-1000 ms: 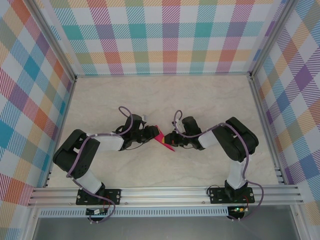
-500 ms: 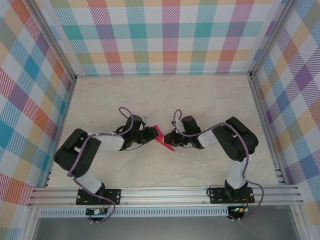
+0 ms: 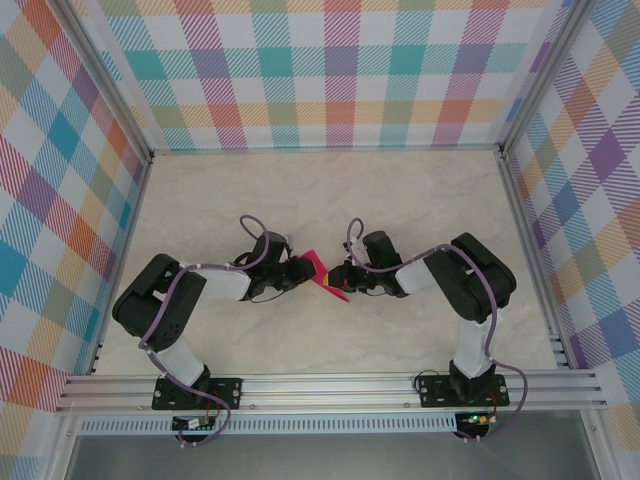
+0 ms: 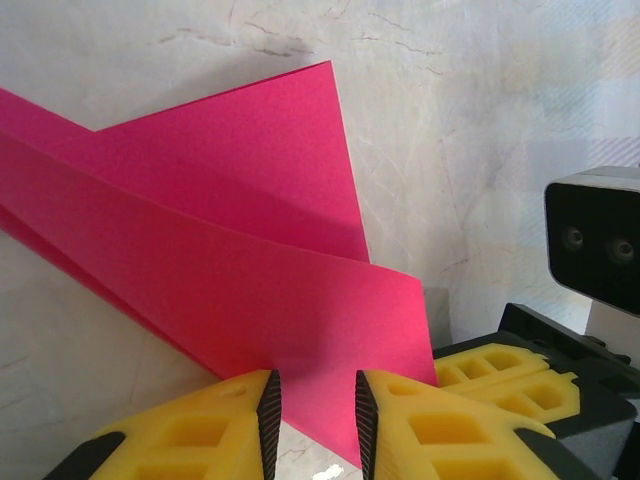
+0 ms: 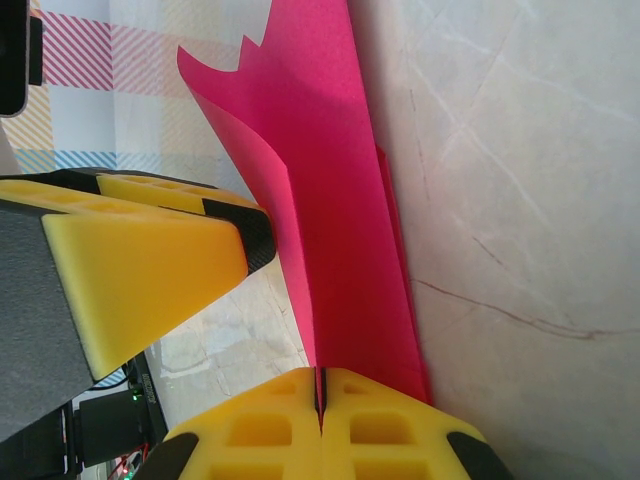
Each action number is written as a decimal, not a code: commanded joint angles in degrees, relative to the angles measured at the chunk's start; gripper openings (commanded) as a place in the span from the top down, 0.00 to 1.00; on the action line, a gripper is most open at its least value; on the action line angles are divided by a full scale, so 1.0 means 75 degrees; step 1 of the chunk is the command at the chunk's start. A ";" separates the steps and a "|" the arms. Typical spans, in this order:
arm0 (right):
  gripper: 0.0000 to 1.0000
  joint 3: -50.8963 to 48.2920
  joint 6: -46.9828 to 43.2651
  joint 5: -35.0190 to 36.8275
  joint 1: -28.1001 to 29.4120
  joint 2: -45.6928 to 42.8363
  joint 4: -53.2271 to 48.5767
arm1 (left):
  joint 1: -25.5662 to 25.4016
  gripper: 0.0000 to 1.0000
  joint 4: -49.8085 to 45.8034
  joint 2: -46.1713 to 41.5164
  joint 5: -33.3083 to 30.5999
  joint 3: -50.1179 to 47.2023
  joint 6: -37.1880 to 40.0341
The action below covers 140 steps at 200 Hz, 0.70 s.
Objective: Fold a paper plane with a square sheet of paper (pick it up from the middle)
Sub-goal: Fold the wing for the fifth time at the center of the table.
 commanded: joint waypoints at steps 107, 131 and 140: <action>0.98 0.0118 -0.0235 0.0319 -0.0025 0.0421 -0.0963 | -0.0077 0.73 0.0084 0.0045 0.0060 0.0283 0.0099; 0.98 0.0136 -0.0254 0.0319 -0.0036 0.0434 -0.1013 | -0.0077 0.75 -0.0080 0.0250 -0.0013 0.0385 0.0071; 0.98 0.0131 -0.0267 0.0325 -0.0036 0.0436 -0.1038 | -0.0077 0.75 -0.0183 0.0274 -0.0083 0.0404 0.0082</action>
